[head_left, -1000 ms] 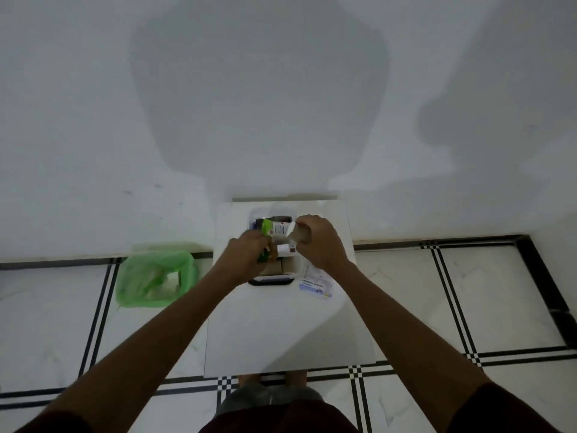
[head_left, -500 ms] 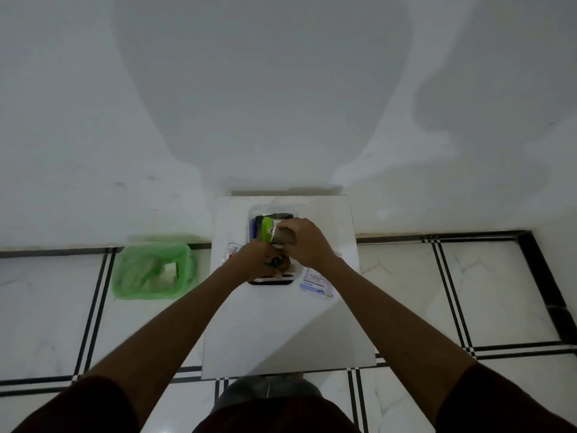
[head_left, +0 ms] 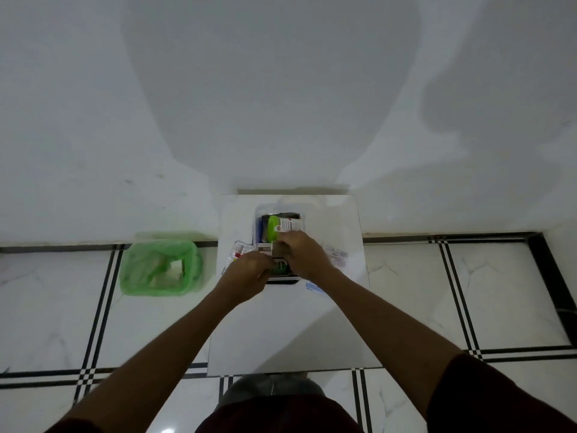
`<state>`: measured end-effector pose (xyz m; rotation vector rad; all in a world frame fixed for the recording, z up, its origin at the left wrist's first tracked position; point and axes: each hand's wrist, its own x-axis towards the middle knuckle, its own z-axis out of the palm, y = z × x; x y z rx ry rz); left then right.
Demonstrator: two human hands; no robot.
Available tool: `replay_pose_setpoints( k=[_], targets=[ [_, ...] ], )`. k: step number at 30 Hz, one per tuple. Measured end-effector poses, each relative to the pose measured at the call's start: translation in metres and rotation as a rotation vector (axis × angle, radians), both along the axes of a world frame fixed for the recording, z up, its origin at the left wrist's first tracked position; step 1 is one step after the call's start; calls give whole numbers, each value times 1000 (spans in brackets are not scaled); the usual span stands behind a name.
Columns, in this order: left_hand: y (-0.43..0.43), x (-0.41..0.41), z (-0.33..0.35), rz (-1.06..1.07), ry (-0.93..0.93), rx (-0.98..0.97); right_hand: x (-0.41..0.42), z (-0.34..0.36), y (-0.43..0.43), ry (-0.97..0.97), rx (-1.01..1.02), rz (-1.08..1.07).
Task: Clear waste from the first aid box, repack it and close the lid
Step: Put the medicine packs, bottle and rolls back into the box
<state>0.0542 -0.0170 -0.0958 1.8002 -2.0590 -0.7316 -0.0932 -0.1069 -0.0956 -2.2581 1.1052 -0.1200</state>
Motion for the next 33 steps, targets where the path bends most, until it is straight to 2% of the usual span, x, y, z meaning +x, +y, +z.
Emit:
replay_pose_setpoints(
  k=[2,6,8,10,12,17,20,22,29,33],
  targets=[
    [6,12,-1,96,37,-77,-3,-2,4,1,-67,29],
    [0,37,-4,315,59,-2,-4,5,5,-66,-33,-23],
    [-7,42,-7,409,75,54,-7,10,2,-150,21,-241],
    [-13,46,-12,498,102,127,-14,9,-5,-231,-34,-487],
    [-16,48,-21,506,96,224,-29,1,-13,-152,17,-570],
    [-20,58,-76,545,29,418,-64,-30,-21,245,185,-357],
    [-20,59,-99,594,40,419,-71,-42,-16,398,177,-207],
    [-20,51,-87,594,38,412,-71,-50,-13,468,151,-157],
    [-22,42,-77,630,26,453,-68,-73,-9,545,61,-121],
    [-23,43,-78,652,58,451,-67,-74,-11,513,110,-162]
  ],
)
